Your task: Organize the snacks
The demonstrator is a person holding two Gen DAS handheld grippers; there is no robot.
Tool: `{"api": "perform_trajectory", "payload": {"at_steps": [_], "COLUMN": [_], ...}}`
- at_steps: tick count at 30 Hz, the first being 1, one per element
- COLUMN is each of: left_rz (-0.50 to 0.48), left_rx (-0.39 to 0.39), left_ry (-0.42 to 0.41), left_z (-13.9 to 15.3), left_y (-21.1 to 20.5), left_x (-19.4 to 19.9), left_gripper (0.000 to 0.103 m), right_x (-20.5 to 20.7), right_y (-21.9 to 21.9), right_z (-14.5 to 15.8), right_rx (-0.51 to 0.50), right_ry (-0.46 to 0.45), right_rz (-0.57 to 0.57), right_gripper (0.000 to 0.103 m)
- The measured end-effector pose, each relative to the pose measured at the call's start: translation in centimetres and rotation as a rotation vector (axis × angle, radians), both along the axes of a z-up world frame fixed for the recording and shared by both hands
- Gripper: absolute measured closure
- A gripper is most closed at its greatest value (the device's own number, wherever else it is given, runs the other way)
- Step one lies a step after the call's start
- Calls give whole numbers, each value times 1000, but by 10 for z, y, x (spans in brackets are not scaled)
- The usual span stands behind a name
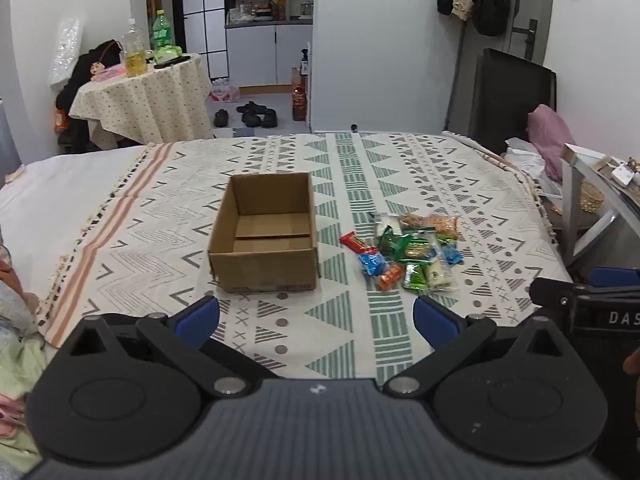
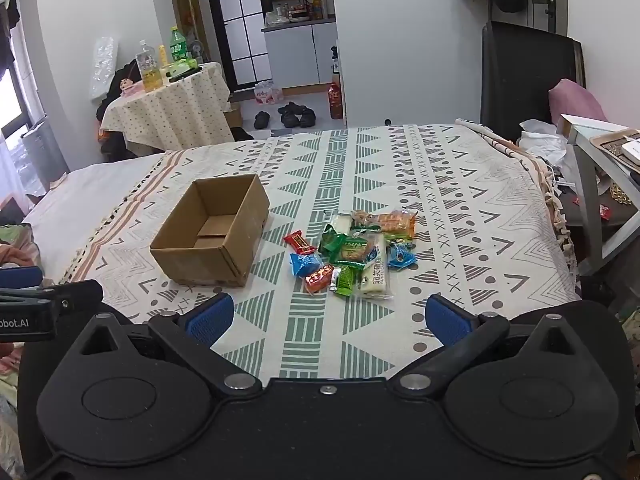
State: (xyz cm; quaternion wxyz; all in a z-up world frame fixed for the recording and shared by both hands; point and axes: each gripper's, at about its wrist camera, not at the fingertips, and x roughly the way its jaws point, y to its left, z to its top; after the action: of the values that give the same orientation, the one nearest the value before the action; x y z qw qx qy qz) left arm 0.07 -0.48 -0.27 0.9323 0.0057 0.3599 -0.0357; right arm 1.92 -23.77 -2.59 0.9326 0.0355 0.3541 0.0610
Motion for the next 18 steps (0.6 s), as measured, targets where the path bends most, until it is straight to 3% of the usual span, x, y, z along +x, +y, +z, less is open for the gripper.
{"api": "perform_trajectory", "payload": {"at_steps": [18], "left_rz": [-26], "left_rx": [-23], "left_ry": [-3], "left_z": [0], "left_y": [-4], "left_x": [0], "left_gripper": [0], "right_x": [0], "right_y": [-6], "right_z": [1], "right_rx": [2], "right_ry": [6], "right_rz": [1], "right_gripper": [0]}}
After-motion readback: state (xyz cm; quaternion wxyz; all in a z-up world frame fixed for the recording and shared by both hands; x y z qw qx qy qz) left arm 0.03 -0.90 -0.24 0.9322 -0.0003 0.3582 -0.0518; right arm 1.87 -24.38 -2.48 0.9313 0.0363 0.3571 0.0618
